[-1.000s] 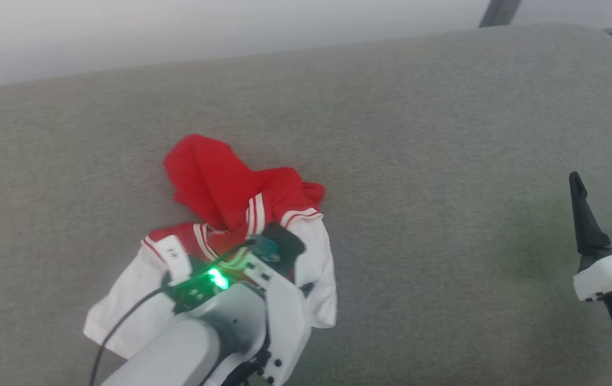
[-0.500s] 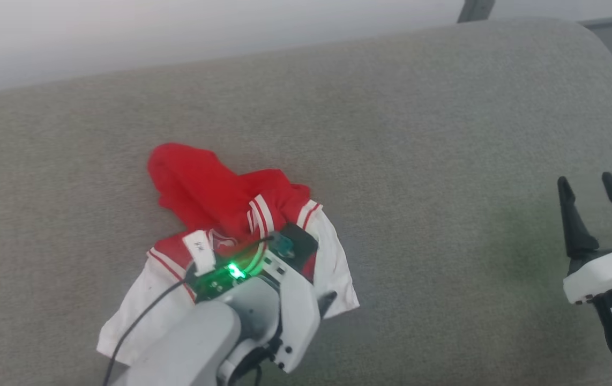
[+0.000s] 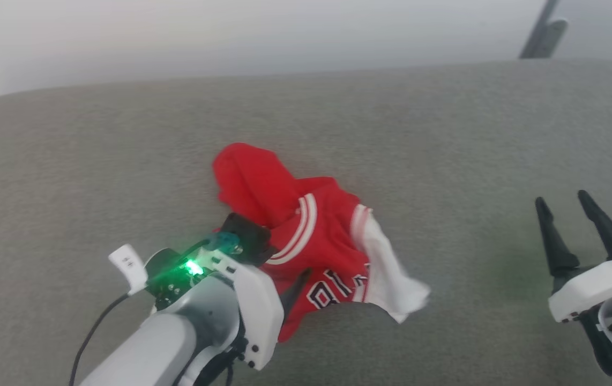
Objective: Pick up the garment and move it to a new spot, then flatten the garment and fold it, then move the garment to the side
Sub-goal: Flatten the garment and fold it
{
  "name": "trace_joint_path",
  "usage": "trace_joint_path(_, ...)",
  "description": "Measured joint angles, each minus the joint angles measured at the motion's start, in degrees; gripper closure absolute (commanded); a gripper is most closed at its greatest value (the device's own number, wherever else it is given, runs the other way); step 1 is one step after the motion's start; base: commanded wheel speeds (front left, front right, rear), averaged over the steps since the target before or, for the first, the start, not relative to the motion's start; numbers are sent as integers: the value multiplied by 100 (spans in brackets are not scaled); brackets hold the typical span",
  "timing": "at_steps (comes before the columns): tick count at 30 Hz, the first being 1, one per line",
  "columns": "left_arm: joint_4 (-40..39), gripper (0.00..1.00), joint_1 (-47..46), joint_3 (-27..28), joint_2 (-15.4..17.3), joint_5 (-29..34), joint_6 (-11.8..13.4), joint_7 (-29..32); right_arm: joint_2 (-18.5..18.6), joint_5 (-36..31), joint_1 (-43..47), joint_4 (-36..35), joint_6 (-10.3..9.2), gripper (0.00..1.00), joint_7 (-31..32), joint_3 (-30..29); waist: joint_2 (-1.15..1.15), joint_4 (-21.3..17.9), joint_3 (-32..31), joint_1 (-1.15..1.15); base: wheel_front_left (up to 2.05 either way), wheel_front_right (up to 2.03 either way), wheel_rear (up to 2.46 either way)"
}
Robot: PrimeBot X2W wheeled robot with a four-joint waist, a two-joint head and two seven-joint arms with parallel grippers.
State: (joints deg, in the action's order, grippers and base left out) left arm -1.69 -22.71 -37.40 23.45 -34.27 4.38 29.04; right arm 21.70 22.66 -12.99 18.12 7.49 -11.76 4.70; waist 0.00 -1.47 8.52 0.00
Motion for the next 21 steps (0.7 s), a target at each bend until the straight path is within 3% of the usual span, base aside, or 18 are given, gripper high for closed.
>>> trace_joint_path(10, -555, 0, 483, 733, 482, 202, 525, -981, 115, 308, 100, -455, 0, 0, 480, 848, 0, 561, -129, 0, 0, 0, 0)
trace_joint_path(21, -441, 0, 1268, 1685, 532, 310, 1214, -2657, 751, 1157, 135, -862, 0, 0, 1595, 1945, 0, 966, -144, 0, 0, 0, 0)
